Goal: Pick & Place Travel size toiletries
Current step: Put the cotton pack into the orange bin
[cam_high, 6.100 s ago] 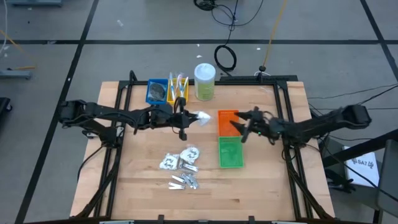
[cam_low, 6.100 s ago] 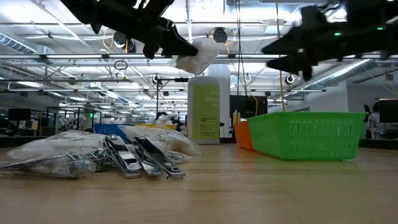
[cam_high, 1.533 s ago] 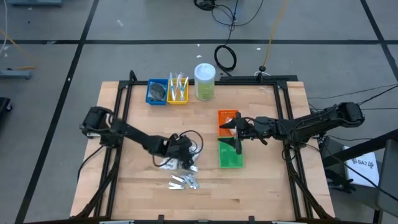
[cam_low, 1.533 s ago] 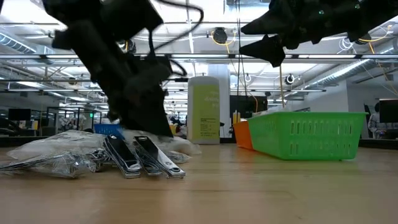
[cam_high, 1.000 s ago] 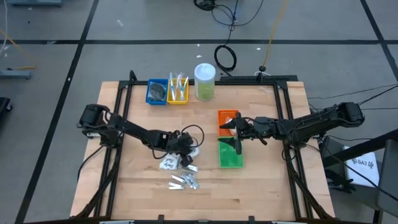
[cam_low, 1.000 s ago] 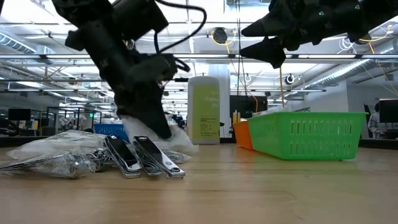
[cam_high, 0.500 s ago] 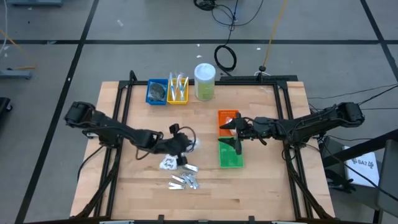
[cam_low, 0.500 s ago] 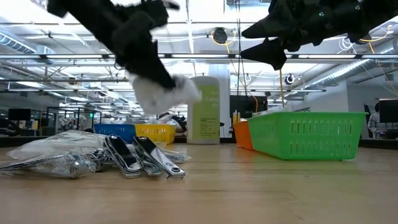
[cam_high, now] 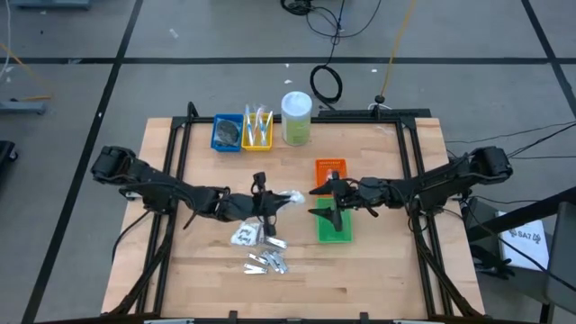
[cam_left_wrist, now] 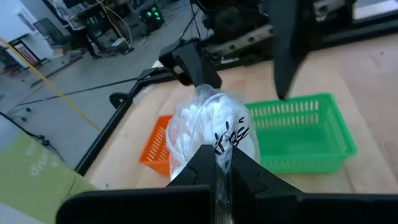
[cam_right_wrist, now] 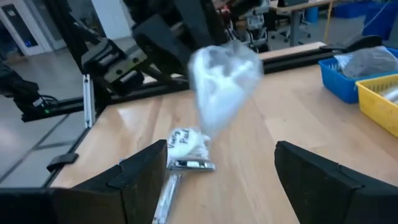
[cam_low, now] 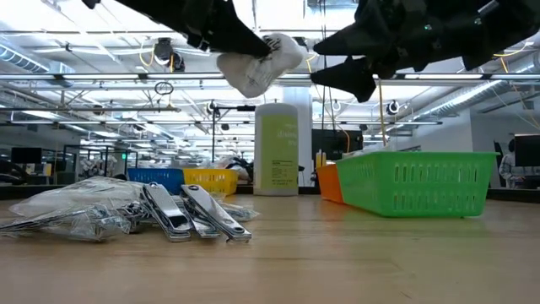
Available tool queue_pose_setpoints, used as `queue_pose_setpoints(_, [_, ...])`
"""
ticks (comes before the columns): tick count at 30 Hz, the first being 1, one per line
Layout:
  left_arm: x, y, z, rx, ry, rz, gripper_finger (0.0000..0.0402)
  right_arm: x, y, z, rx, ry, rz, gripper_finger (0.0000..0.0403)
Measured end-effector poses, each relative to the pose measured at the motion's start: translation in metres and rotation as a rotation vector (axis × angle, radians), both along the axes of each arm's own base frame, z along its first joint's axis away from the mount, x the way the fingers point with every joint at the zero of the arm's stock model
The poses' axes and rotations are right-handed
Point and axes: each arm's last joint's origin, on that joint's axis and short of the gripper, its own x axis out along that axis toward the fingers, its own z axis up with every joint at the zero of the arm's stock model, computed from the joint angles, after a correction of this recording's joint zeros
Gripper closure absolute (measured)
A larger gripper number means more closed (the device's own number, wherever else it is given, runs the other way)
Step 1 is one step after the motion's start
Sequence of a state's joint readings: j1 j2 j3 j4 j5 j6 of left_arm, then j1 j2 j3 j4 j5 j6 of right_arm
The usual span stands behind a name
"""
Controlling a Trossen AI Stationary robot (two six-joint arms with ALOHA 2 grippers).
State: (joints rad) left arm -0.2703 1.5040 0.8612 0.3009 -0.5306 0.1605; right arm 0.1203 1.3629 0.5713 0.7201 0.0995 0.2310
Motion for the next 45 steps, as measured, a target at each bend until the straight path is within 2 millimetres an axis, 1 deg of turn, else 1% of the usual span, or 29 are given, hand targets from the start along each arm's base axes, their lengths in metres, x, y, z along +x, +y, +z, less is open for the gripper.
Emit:
queue_pose_setpoints(4, [0.001,0.004,0.0,-0.034,-0.004,-0.01,0.0398,0.006,0.002,-0.004,0.004,-0.036,0.006,0.0122])
queue_pose_setpoints(8, [0.002,0.003,0.001,-0.047,-0.015,-0.02,0.0393,0.011,0.003,-0.008,0.013,-0.079,0.006,0.0122])
queue_pose_setpoints(13, [0.002,0.002,0.001,-0.074,-0.021,-0.061,0.0397,0.02,0.005,-0.009,0.034,-0.111,0.03,0.0122])
queue_pose_setpoints(16, [0.002,0.002,0.001,-0.076,-0.024,-0.062,0.0391,0.029,0.006,-0.004,0.035,-0.126,0.03,0.0122])
queue_pose_setpoints(19, [0.002,0.002,0.001,-0.084,-0.025,-0.059,0.0393,0.032,0.006,-0.001,0.03,-0.123,0.03,0.0123])
queue_pose_setpoints(21, [0.002,0.001,0.001,-0.092,-0.028,-0.058,0.0397,0.032,0.006,-0.002,0.028,-0.119,0.027,0.0131])
queue_pose_setpoints(24, [0.003,0.001,0.002,-0.098,-0.037,-0.058,0.0392,0.032,0.006,-0.002,0.027,-0.115,0.026,0.0159])
queue_pose_setpoints(27, [0.003,0.001,0.004,-0.103,-0.053,-0.058,0.038,0.032,0.006,-0.003,0.026,-0.107,0.026,0.0206])
queue_pose_setpoints(31, [0.003,0.001,0.005,-0.131,-0.072,-0.052,0.0377,0.032,0.006,-0.004,0.025,-0.099,0.026,0.0289])
queue_pose_setpoints(35, [0.003,0.001,0.005,-0.256,-0.095,-0.037,0.0377,0.032,0.006,-0.004,0.014,-0.096,0.03,0.0378])
queue_pose_setpoints(37, [0.003,0.0,0.005,-0.262,-0.095,-0.049,0.0376,0.032,0.006,-0.004,0.0,-0.094,0.032,0.039])
queue_pose_setpoints(41, [0.003,0.0,0.007,-0.344,-0.127,-0.03,0.0369,0.032,0.006,-0.005,-0.001,-0.088,0.028,0.0389])
queue_pose_setpoints(43, [0.001,-0.004,0.013,-0.368,-0.161,-0.047,0.0351,0.032,0.004,-0.006,-0.012,-0.074,0.022,0.0395])
queue_pose_setpoints(45, [-0.004,-0.01,0.024,-0.358,-0.215,-0.088,0.0323,0.031,0.001,-0.007,-0.015,-0.037,0.013,0.0397])
